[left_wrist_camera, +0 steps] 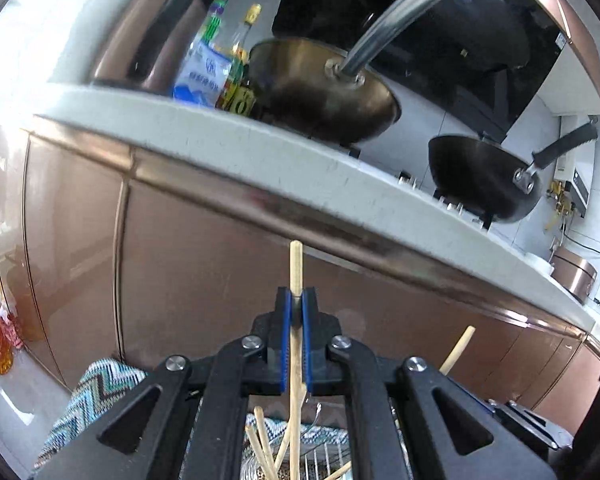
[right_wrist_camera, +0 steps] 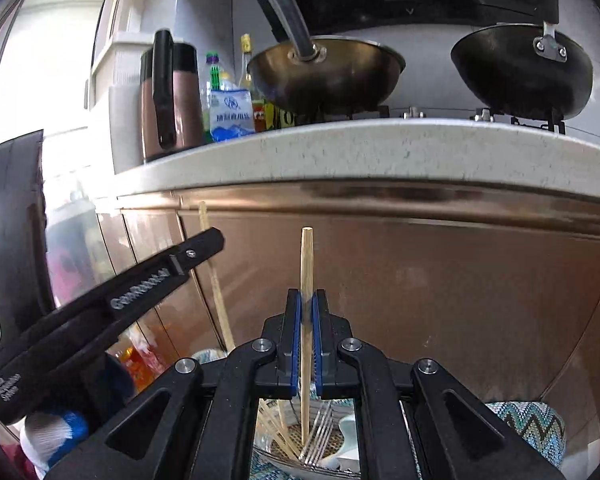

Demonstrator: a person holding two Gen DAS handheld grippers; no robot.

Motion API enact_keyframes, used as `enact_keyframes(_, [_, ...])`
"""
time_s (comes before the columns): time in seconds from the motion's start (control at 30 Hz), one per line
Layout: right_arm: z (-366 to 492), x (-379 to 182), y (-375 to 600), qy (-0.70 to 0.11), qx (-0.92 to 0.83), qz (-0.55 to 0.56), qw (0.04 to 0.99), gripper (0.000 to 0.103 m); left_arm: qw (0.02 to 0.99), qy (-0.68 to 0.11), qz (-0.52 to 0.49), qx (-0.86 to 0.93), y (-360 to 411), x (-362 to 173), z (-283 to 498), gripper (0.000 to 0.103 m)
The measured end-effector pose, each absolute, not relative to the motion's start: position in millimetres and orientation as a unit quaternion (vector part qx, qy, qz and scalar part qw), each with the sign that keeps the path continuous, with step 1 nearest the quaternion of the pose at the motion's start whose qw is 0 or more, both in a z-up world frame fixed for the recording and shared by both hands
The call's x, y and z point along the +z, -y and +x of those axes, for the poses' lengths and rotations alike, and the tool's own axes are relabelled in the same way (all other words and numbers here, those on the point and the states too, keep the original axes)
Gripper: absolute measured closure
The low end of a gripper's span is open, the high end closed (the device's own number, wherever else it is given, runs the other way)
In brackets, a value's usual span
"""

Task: Organize utensils
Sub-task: 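Lift both chopsticks over the wire holder and release them inside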

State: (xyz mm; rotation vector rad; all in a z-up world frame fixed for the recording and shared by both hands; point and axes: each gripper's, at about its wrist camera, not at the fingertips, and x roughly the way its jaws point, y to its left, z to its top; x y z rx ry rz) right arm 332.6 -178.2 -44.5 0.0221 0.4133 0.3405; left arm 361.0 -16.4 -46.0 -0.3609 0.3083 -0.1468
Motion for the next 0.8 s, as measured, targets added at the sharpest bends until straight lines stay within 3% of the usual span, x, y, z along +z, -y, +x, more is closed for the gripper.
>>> enact_keyframes(0.13, [327, -48, 185, -0.202, 0.159, 0.020, 0.966, 0.090, 0.970, -0.156, -0.173, -0.073, 14, -50, 358, 0.096])
enact_keyframes(0.2, [323, -42, 186, -0.198, 0.154, 0.024, 0.968, 0.085, 0.971, -0.154, -0.166, -0.074, 12, -44, 353, 0.089])
enact_keyframes(0.3, [308, -31, 189, -0.189, 0.149, 0.025, 0.970, 0.084, 0.976, -0.140, -0.154, -0.070, 6, -29, 337, 0.082])
enact_keyframes(0.8, [180, 70, 193, -0.129, 0.129, 0.021, 0.983, 0.084, 0.991, -0.085, -0.100, -0.036, -52, 81, 195, 0.079])
